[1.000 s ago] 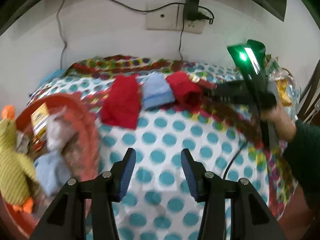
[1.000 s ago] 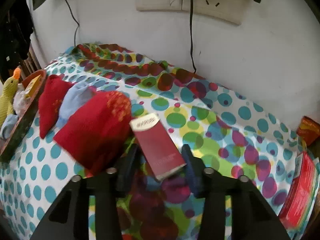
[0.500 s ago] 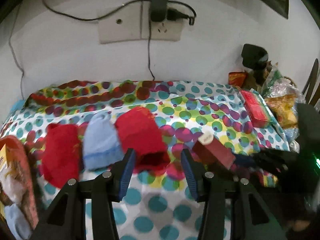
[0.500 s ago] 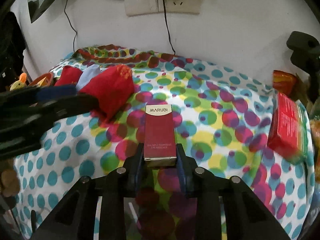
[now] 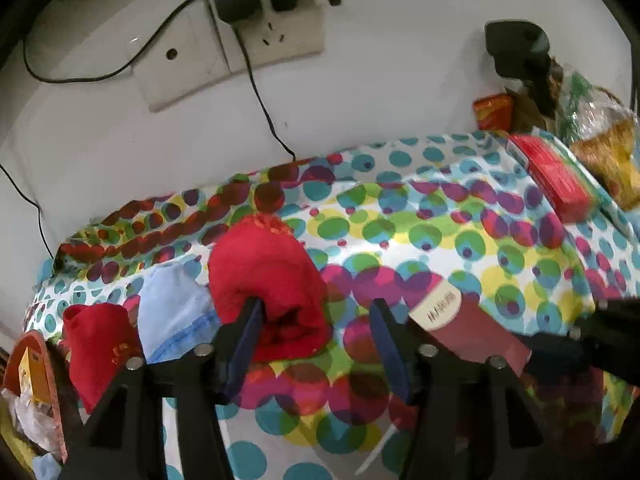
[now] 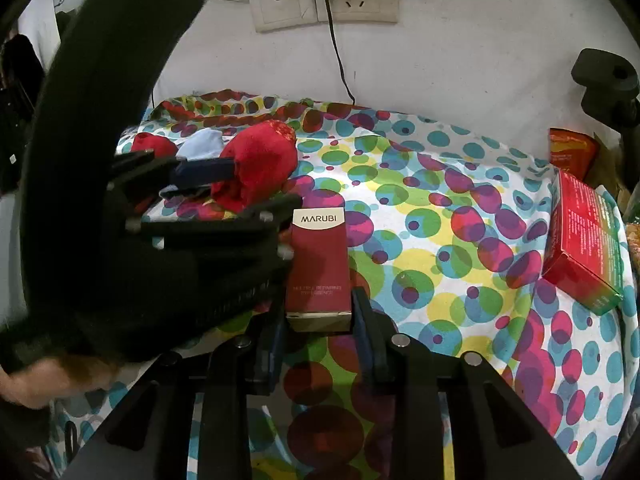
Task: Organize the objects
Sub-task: 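Grasp the red sock with the left tool while the right tool holds the MARUBI box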
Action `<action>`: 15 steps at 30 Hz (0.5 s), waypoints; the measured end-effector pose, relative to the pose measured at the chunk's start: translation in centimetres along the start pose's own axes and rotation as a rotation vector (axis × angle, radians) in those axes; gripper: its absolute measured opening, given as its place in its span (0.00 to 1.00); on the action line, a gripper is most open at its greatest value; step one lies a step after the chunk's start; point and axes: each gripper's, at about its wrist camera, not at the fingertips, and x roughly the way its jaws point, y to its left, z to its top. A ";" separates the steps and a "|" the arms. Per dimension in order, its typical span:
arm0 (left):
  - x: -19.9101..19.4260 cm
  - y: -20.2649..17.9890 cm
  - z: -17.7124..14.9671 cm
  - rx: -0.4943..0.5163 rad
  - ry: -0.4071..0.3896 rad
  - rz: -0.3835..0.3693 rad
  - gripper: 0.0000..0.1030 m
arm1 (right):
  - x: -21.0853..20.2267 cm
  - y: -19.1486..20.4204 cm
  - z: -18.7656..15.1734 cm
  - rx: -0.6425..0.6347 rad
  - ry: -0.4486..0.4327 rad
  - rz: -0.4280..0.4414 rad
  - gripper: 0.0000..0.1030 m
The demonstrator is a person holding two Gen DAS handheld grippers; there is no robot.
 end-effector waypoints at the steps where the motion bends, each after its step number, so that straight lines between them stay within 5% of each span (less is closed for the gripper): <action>1: -0.3 0.2 -0.1 -0.008 -0.012 0.005 0.13 | 0.0 0.0 0.0 -0.002 0.001 -0.003 0.28; 4: -0.6 0.8 -0.6 -0.046 0.012 -0.077 0.03 | 0.0 0.4 0.0 -0.020 0.004 -0.016 0.31; 15: -4.5 4.1 -3.9 -0.135 -0.010 -0.196 0.02 | 0.1 1.0 0.0 -0.049 0.010 -0.043 0.36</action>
